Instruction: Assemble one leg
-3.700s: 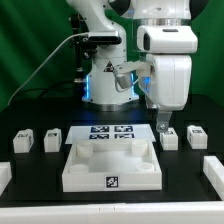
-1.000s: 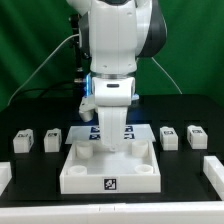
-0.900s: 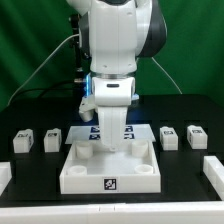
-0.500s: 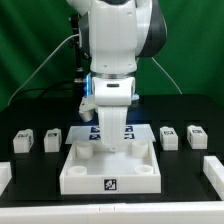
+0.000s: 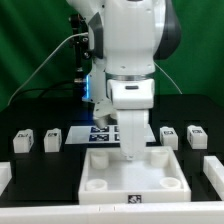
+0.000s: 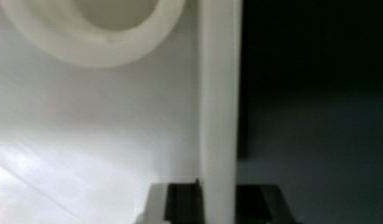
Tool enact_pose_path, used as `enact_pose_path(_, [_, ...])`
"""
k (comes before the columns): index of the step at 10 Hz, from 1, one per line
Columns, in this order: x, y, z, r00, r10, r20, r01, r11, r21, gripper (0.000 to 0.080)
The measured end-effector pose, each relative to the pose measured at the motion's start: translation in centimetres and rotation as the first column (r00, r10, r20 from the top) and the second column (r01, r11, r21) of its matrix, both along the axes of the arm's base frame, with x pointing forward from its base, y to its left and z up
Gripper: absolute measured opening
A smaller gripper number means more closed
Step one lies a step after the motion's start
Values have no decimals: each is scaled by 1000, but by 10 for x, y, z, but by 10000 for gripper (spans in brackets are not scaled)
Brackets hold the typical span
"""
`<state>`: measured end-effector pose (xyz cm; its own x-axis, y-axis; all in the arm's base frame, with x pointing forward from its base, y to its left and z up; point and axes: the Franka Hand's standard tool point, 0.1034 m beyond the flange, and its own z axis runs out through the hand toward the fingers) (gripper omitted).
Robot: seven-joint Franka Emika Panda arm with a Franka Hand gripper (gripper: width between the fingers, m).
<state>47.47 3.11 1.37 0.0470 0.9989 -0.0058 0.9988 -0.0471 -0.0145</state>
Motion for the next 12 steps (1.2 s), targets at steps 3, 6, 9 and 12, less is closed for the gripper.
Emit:
enact_pose_path(3, [21, 19, 1, 1000, 3, 11, -3, 1000, 4, 63])
enact_pose_path(6, [22, 40, -4, 999, 13, -42, -13, 1000, -7, 64])
enact_pose_path(9, [22, 40, -4, 999, 12, -48, -12, 1000, -13, 65])
enact_pose_path(12, [22, 40, -4, 999, 20, -45, -20, 1000, -11, 65])
